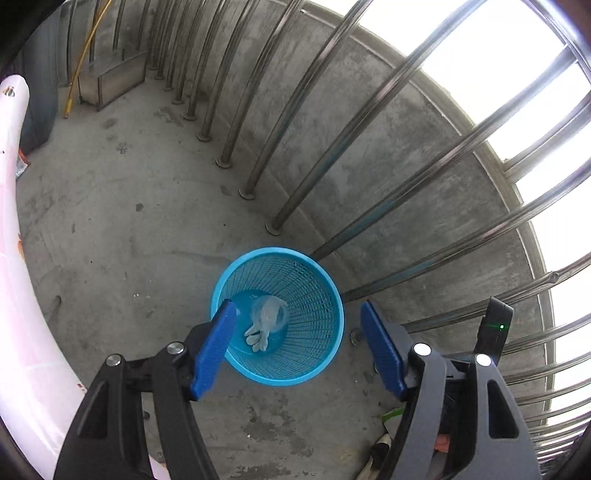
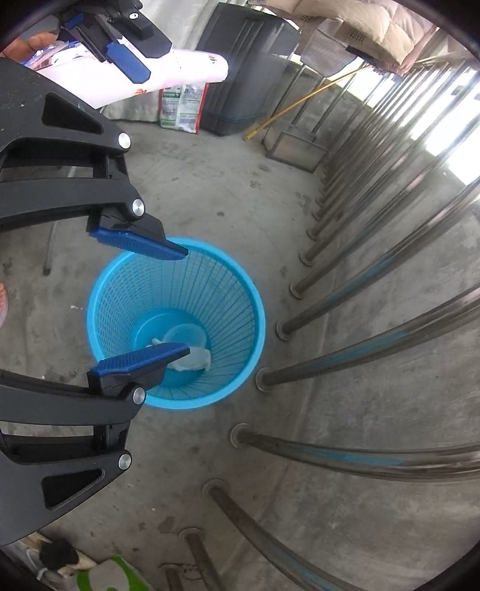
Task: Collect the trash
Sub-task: 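Open both grippers to drop the cup and glove into the wastebasket, then move both tools back to the table toward the Pepsi bottle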
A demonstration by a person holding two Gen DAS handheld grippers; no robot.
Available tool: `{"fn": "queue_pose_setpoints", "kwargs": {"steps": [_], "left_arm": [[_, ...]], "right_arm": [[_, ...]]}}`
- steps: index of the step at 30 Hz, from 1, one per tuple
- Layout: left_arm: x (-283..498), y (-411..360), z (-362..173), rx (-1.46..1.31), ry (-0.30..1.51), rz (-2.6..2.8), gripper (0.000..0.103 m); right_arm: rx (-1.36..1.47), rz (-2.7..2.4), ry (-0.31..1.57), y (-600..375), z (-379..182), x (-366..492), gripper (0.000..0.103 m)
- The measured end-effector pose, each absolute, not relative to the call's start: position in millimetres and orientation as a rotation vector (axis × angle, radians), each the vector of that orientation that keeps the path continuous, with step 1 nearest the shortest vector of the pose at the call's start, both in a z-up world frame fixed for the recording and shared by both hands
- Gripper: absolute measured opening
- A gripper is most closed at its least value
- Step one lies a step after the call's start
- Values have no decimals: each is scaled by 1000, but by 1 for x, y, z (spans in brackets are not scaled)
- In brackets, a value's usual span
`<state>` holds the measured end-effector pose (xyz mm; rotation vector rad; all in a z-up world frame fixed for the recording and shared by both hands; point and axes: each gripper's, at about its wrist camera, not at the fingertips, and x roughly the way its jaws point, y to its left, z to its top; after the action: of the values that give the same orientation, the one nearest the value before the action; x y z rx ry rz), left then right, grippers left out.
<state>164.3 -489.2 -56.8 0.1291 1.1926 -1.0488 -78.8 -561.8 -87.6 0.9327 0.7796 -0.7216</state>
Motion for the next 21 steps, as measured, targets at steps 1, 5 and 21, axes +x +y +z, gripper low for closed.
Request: {"fn": "queue_pose_setpoints", "kwargs": {"steps": [1, 5, 21], "left_arm": [[162, -482, -50, 137, 1162, -1047, 70], [152, -442, -19, 145, 1025, -1012, 70], [115, -269, 51, 24, 775, -843, 97]], "right_arm": [[927, -723, 761, -558, -80, -81, 46], [868, -717, 698, -553, -52, -79, 48], [311, -539, 686, -425, 65, -18, 95]]}}
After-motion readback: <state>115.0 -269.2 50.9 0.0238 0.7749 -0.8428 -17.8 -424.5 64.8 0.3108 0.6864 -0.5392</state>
